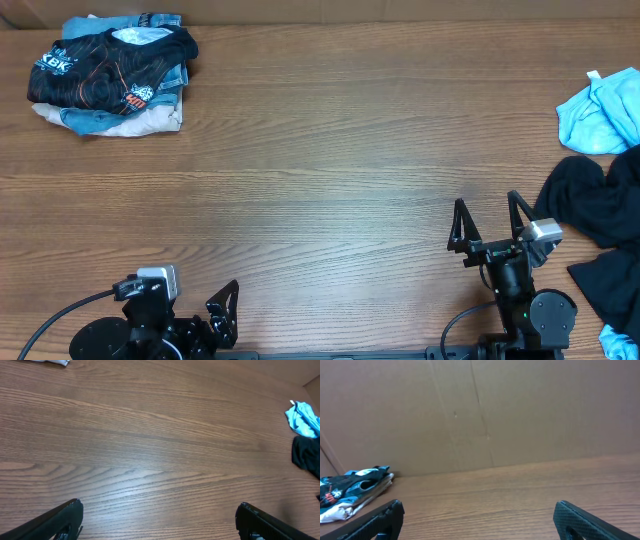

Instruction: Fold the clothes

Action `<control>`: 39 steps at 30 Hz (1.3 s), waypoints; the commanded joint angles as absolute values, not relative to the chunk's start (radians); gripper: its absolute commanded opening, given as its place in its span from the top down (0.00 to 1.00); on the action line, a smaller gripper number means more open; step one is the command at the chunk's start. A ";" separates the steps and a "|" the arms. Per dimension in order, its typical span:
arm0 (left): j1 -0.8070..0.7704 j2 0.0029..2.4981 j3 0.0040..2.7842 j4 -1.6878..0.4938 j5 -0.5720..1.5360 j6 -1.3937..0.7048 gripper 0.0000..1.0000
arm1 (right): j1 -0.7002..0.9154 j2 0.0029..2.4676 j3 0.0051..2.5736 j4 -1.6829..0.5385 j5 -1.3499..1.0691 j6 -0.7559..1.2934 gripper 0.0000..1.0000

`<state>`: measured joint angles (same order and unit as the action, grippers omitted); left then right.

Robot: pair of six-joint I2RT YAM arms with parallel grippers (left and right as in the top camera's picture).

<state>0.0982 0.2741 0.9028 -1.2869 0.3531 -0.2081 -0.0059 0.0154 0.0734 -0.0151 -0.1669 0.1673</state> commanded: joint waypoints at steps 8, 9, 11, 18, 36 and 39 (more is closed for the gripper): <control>0.099 0.268 0.899 -1.285 0.363 -0.218 0.00 | -0.001 0.003 0.049 0.041 -0.124 0.122 0.00; 0.099 0.268 0.899 -1.285 0.363 -0.218 0.00 | -0.001 0.003 0.038 0.062 -0.125 0.123 0.00; 0.099 0.268 0.899 -1.285 0.363 -0.217 0.00 | -0.001 0.003 0.005 0.113 -0.124 0.122 0.00; 0.099 0.268 0.899 -1.285 0.363 -0.218 0.00 | -0.001 0.003 0.008 0.084 -0.107 0.121 0.00; 0.099 0.268 0.899 -1.285 0.363 -0.218 0.00 | -0.001 0.003 0.008 -0.075 -0.105 0.000 0.00; 0.099 0.268 0.899 -1.285 0.363 -0.218 0.00 | -0.001 0.003 0.008 -0.075 -0.105 0.000 0.00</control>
